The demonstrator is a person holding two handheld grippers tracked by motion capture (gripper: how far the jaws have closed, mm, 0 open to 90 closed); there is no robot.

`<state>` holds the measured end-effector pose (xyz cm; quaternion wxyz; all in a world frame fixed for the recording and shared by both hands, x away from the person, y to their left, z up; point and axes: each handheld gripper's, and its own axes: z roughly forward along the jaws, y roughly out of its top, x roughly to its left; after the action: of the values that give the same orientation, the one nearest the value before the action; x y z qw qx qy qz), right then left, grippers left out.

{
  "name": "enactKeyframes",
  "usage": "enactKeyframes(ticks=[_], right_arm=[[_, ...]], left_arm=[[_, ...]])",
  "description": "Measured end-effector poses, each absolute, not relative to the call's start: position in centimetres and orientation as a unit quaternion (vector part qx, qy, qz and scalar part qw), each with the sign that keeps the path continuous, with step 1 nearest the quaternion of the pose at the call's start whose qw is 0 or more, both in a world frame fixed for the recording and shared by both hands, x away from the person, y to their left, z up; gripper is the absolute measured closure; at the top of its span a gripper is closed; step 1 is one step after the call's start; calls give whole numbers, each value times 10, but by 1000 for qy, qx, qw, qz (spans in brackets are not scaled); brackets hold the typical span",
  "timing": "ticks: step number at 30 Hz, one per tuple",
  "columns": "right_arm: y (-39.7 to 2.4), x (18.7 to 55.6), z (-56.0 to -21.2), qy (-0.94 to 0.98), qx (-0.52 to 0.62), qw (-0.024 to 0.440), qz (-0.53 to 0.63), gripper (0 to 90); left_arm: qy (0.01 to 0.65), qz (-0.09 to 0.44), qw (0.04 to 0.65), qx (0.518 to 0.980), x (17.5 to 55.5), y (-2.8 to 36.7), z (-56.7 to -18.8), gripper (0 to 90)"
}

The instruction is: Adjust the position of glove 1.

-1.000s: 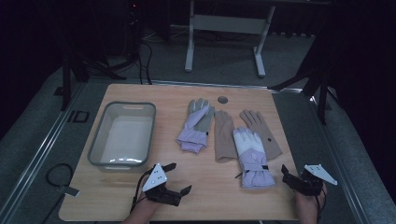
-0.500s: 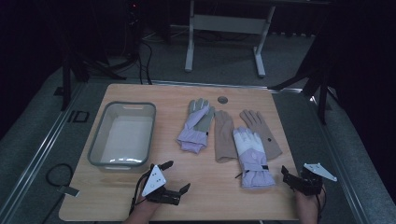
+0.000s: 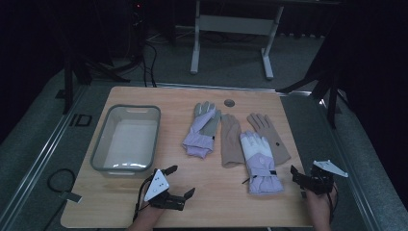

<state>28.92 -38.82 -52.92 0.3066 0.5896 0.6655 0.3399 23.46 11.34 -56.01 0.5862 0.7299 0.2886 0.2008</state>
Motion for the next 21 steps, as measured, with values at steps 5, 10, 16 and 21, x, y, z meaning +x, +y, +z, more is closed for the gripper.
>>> enactKeyframes(ticks=[5, 10, 16, 21], right_arm=[[-383, 301, -510, 673, 584, 287, 352, 132], [-373, 314, -493, 662, 590, 275, 371, 120], [-354, 328, -481, 685, 567, 264, 374, 111], [-337, 341, -472, 697, 550, 254, 385, 112]], left_arm=[[289, 200, 585, 731, 235, 113, -560, 17], [289, 200, 586, 730, 235, 113, -560, 17], [288, 202, 585, 730, 235, 113, -560, 17], [288, 201, 586, 730, 235, 113, -560, 17]])
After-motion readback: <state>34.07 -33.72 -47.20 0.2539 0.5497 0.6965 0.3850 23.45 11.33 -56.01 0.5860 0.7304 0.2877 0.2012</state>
